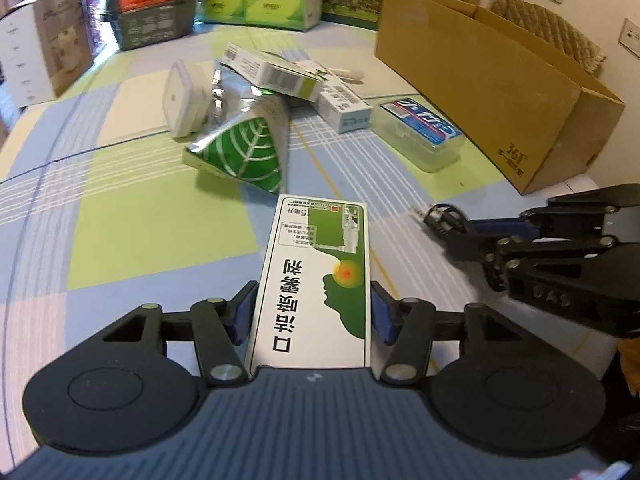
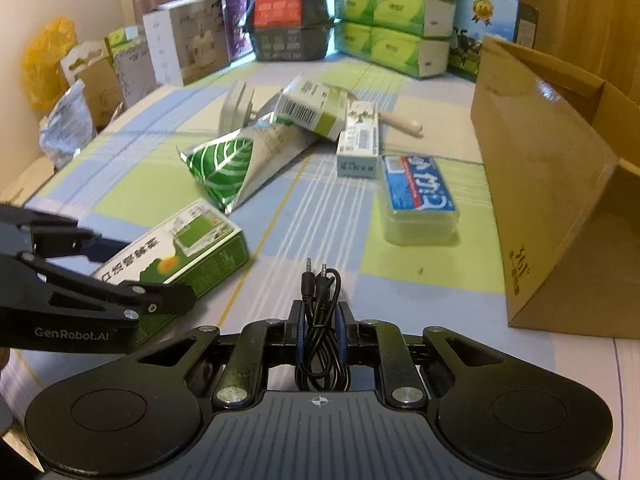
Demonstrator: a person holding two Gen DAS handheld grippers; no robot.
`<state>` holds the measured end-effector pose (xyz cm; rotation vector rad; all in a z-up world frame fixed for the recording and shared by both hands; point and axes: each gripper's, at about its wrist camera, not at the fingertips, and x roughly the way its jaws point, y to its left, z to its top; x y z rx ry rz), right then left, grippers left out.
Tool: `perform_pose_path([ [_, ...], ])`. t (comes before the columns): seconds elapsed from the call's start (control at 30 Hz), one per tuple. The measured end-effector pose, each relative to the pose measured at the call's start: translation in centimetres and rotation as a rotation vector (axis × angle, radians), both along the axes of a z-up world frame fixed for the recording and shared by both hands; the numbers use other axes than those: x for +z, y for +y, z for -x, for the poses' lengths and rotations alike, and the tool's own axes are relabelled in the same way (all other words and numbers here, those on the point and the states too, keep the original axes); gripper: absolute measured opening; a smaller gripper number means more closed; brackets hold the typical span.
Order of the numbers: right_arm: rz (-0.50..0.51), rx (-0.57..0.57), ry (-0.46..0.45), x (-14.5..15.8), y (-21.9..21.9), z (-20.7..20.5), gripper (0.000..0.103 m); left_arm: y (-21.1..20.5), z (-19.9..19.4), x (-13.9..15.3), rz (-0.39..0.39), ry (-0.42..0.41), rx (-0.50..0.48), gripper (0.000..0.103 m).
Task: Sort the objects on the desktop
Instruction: 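Carry the medicine box and cable over the cardboard box and release both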
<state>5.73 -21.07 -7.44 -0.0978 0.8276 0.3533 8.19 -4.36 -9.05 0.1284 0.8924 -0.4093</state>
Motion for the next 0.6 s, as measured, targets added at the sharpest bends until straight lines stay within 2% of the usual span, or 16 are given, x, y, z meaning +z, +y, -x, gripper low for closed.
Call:
perform_pose_path([
  [0.23, -0.05, -0.02, -0.043, 1.6, -0.8, 0.7, 0.012, 1.1, 0.9, 1.7, 0.045, -0.028, 0.069, 0.05],
  [0.43, -0.071, -0.038, -0.068, 3.5, -1.3, 1.8, 0.012, 0.3, 1.8, 3.5, 0.029, -0.063, 0.063, 0.05],
  [0.6, -0.081, -0.047, -0.083, 4.9, -1.9, 3.3, 0.012, -0.3, 3.1, 3.6, 0.032, -0.057, 0.068, 0.05],
])
